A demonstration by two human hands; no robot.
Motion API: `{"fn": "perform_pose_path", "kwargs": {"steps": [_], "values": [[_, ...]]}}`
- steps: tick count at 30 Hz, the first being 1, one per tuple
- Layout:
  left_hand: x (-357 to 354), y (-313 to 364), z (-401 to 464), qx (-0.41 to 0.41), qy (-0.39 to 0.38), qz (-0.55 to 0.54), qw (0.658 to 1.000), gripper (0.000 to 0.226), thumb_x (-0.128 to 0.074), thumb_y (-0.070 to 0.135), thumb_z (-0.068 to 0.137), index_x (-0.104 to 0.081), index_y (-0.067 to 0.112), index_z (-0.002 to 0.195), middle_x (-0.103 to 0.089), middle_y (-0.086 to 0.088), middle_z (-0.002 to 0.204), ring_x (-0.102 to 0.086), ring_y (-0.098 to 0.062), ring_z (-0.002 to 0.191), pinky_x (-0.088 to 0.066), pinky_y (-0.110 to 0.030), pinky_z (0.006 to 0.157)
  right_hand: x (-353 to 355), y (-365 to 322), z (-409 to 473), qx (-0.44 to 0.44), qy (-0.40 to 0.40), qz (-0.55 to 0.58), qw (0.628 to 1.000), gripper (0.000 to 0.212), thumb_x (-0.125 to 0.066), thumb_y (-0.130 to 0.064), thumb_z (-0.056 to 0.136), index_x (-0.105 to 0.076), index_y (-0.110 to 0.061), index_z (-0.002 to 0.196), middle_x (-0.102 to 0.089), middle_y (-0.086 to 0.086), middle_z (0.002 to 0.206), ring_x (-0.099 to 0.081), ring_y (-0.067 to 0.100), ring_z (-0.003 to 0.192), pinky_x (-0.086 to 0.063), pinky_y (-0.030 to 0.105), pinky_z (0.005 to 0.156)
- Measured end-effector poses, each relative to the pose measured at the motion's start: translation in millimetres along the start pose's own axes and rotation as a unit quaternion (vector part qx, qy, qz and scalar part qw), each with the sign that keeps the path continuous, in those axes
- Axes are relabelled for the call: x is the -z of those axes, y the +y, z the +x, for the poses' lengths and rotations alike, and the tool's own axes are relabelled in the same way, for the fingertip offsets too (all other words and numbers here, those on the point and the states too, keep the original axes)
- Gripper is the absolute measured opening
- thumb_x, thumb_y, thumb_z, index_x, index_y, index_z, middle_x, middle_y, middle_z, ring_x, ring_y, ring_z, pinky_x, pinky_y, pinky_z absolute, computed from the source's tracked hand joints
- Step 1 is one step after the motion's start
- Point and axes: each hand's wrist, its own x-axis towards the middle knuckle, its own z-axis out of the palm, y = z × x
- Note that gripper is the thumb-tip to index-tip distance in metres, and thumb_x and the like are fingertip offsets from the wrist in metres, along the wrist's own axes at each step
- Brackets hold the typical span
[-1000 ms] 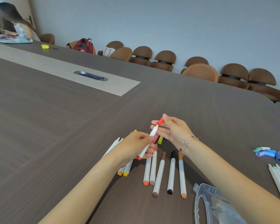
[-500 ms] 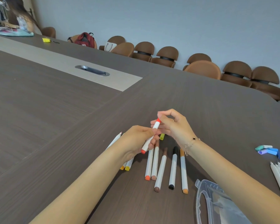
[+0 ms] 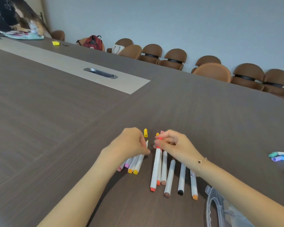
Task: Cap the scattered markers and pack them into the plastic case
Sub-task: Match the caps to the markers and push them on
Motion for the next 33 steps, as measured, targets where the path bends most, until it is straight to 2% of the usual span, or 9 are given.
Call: {"fn": "perform_pose_path", "kwargs": {"steps": [2,4,7,11,14,17,20,26,33], "values": [[-12,3,3,0.014,-0.002,0.049,0.999,0.026,-0.07,0.033,0.081,-0.067,0.009,0.091,-0.065,-0.005,0.091,-0.063,-0.02,0.087,-0.051,-0.029,0.072,-3,10,2,0.021,0.012,-0.094,0.995,0.016,-0.062,-0.033,0.088,-0.07,-0.024,0.098,-0.063,-0.026,0.096,-0.047,-0.018,0.103,-0.035,0.001,0.08],[-20,2,8,0.029,0.009,0.066,0.997,0.026,-0.069,0.033,0.081,-0.06,0.009,0.08,-0.059,-0.004,0.08,-0.061,-0.019,0.08,-0.047,-0.027,0.065,4,16,8,0.039,0.053,-0.175,0.982,0.015,-0.058,-0.037,0.09,-0.069,-0.031,0.098,-0.056,-0.029,0.099,-0.05,-0.008,0.096,-0.039,0.01,0.079],[-26,5,9,0.043,0.015,0.088,0.995,0.032,-0.062,0.027,0.086,-0.047,0.012,0.062,-0.044,-0.001,0.062,-0.053,-0.017,0.063,-0.044,-0.024,0.058,23,21,20,0.01,0.111,-0.207,0.972,0.016,-0.053,-0.026,0.094,-0.069,-0.025,0.092,-0.063,-0.015,0.091,-0.056,0.003,0.087,-0.047,0.021,0.082],[-32,13,6,0.033,0.046,0.137,0.989,0.018,-0.055,0.026,0.093,-0.063,0.009,0.094,-0.052,-0.003,0.076,-0.064,-0.019,0.087,-0.047,-0.024,0.067,44,24,37,-0.047,0.119,-0.267,0.955,0.013,-0.054,-0.02,0.093,-0.065,-0.019,0.086,-0.061,-0.008,0.082,-0.059,0.009,0.085,-0.046,0.021,0.073],[-37,15,7,0.027,0.028,0.14,0.989,0.018,-0.054,0.027,0.092,-0.06,0.01,0.087,-0.044,0.0,0.066,-0.058,-0.016,0.073,-0.046,-0.024,0.068,42,24,42,-0.093,0.081,-0.299,0.946,0.026,-0.056,-0.032,0.092,-0.067,-0.011,0.08,-0.064,0.007,0.079,-0.061,0.018,0.078,-0.046,0.024,0.064],[-28,10,12,0.054,-0.023,0.049,0.997,0.033,-0.056,0.036,0.088,-0.047,0.013,0.066,-0.042,0.001,0.059,-0.043,-0.01,0.054,-0.041,-0.023,0.061,34,28,46,-0.111,0.063,-0.313,0.941,0.037,-0.06,-0.04,0.088,-0.073,-0.007,0.079,-0.067,0.015,0.083,-0.064,0.025,0.078,-0.051,0.03,0.065],[-7,5,12,0.068,-0.087,-0.089,0.99,0.038,-0.055,0.04,0.089,-0.043,0.014,0.063,-0.039,0.001,0.062,-0.037,-0.015,0.053,-0.036,-0.024,0.061,31,29,49,-0.115,0.056,-0.305,0.944,0.032,-0.061,-0.037,0.088,-0.074,-0.008,0.081,-0.068,0.014,0.085,-0.062,0.023,0.073,-0.05,0.028,0.064],[8,2,10,0.06,-0.156,-0.216,0.962,0.035,-0.05,0.038,0.095,-0.067,0.01,0.105,-0.069,-0.002,0.102,-0.064,-0.013,0.093,-0.051,-0.028,0.093,25,22,47,-0.122,0.044,-0.304,0.944,0.016,-0.059,-0.018,0.089,-0.07,-0.007,0.093,-0.067,0.011,0.09,-0.063,0.018,0.078,-0.047,0.019,0.062],[24,-11,5,0.028,-0.214,-0.37,0.904,0.027,-0.059,0.023,0.091,-0.066,0.006,0.111,-0.073,-0.008,0.102,-0.07,-0.017,0.093,-0.055,-0.027,0.086,29,18,38,-0.096,0.055,-0.248,0.962,0.011,-0.057,-0.013,0.089,-0.05,-0.016,0.097,-0.059,0.003,0.09,-0.056,0.015,0.081,-0.044,0.019,0.06]]}}
